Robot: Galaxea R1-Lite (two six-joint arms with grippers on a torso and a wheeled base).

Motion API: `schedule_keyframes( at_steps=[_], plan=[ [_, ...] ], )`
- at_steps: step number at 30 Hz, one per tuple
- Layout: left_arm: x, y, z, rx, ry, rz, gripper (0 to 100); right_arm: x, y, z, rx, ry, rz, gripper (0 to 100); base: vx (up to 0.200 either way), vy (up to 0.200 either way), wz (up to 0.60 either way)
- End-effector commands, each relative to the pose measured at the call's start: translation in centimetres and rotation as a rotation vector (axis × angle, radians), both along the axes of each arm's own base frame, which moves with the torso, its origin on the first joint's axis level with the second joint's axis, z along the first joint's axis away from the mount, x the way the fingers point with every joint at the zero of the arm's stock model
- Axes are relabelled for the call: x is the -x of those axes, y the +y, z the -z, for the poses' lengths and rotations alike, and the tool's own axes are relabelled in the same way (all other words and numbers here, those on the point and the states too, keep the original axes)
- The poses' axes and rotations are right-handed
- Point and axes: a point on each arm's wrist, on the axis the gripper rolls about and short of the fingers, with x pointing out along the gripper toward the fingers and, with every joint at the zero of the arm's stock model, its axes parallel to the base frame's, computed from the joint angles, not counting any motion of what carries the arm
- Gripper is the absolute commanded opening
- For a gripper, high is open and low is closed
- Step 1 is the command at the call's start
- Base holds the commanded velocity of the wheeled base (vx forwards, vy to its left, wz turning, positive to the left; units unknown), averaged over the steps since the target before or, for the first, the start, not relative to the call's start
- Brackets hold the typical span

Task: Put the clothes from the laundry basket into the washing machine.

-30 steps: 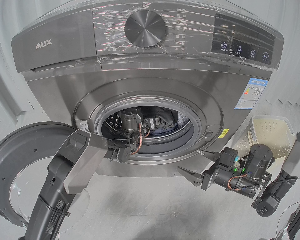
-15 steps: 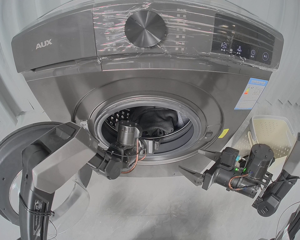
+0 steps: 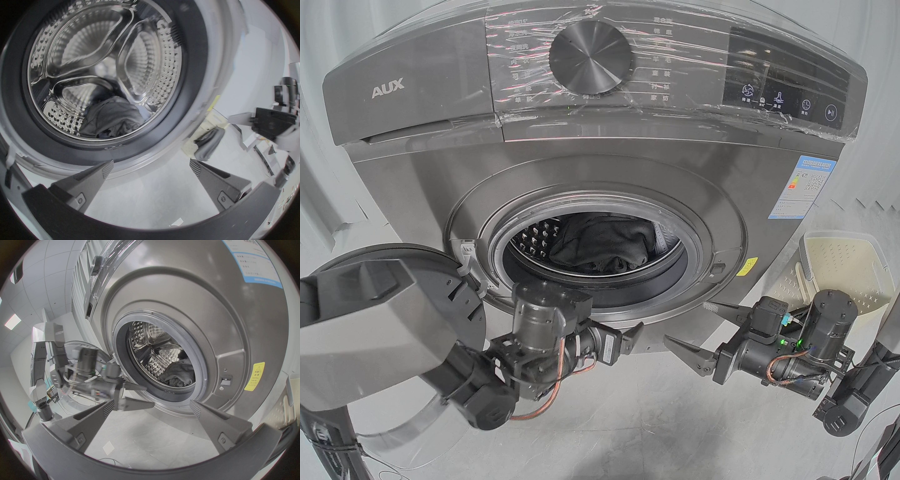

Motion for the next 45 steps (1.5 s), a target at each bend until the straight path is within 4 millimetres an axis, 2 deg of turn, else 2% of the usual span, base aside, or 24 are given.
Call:
schedule_keyframes(
  at_steps=[1,5,6,9,17,24,25,29,33,36,45],
  plan=[
    [7.9,3.2,-5.3,0.111,-0.116,0.105,100,2.0,-2.0,-0.9,-0.006,-0.007,0.021,100,0.000,0.000,0.00],
    [10.1,5.6,-7.1,0.180,-0.178,0.081,100,3.1,-3.1,-1.5,-0.015,-0.019,0.039,100,0.000,0.000,0.00],
    [10.1,5.6,-7.1,0.180,-0.178,0.081,100,3.1,-3.1,-1.5,-0.015,-0.019,0.039,100,0.000,0.000,0.00],
    [12.0,7.9,-8.1,0.205,-0.207,0.069,100,4.4,-4.1,-2.5,-0.037,-0.057,0.054,100,0.000,0.000,0.00],
    [14.7,10.7,-8.0,0.206,-0.216,0.059,100,6.1,-7.5,-4.6,-0.079,-0.149,0.200,100,0.000,0.000,0.00],
    [15.9,12.1,-9.2,0.224,-0.285,-0.015,100,6.8,-9.2,-4.4,-0.074,-0.154,0.279,100,-0.200,0.000,0.00],
    [16.5,13.0,-9.4,0.212,-0.315,-0.036,100,7.1,-9.8,-4.2,-0.069,-0.151,0.310,100,-0.200,0.000,0.00],
    [17.3,15.0,-9.1,0.188,-0.345,-0.084,100,7.5,-10.6,-4.5,-0.075,-0.166,0.364,100,-0.200,0.000,0.00],
    [18.3,16.0,-8.8,0.192,-0.355,-0.089,100,7.9,-11.0,-4.8,-0.087,-0.183,0.409,100,-0.200,0.000,0.00],
    [19.0,16.6,-8.2,0.180,-0.344,-0.096,100,8.9,-11.3,-5.1,-0.086,-0.184,0.431,100,-0.200,0.000,0.00],
    [22.0,19.9,-7.7,0.166,-0.363,-0.168,100,15.4,-13.2,-4.4,-0.029,-0.142,0.485,100,-0.200,0.000,0.00]
  ],
)
